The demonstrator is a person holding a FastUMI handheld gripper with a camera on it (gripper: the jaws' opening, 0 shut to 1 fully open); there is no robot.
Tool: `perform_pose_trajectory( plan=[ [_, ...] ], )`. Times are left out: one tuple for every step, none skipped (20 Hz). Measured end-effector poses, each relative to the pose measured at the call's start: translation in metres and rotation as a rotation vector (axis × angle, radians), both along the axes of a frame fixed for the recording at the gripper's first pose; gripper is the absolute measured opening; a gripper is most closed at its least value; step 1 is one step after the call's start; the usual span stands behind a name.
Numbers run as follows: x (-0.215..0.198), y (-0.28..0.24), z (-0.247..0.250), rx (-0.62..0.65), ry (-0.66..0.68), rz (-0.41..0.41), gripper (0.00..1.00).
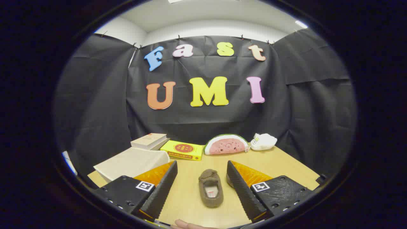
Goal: Open the storage box then place both shoes into the box .Put the left shoe in first, then the right shoe, with the right side of both shoes facing outward in a uniform manner.
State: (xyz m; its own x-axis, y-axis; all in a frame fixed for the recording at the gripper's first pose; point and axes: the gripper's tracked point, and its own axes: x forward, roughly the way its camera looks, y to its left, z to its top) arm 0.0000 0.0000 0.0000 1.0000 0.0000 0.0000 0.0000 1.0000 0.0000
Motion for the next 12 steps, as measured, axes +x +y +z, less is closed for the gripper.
perform_pose_trajectory(
  plan=[
    [0.003, 0.001, 0.002, 0.005, 0.001, -0.005, 0.95],
    [0.006, 0.003, 0.0, 0.011, 0.007, -0.005, 0.95],
    [0.01, 0.005, -0.001, 0.018, 0.012, 0.0, 0.95],
    [0.014, 0.008, -0.003, 0.028, 0.014, 0.006, 0.95],
    [0.017, 0.01, -0.002, 0.036, 0.018, 0.013, 0.95],
    [0.02, 0.012, -0.004, 0.042, 0.023, 0.021, 0.95],
    [0.024, 0.013, -0.004, 0.047, 0.026, 0.024, 0.95],
    [0.026, 0.011, -0.006, 0.053, 0.03, 0.02, 0.94],
    [0.028, 0.01, -0.008, 0.057, 0.033, 0.018, 0.95],
    [0.03, 0.01, -0.01, 0.06, 0.037, 0.016, 0.95],
    [0.032, 0.008, -0.011, 0.061, 0.041, 0.013, 0.95],
    [0.033, 0.005, -0.013, 0.059, 0.043, 0.008, 0.94]
  ],
)
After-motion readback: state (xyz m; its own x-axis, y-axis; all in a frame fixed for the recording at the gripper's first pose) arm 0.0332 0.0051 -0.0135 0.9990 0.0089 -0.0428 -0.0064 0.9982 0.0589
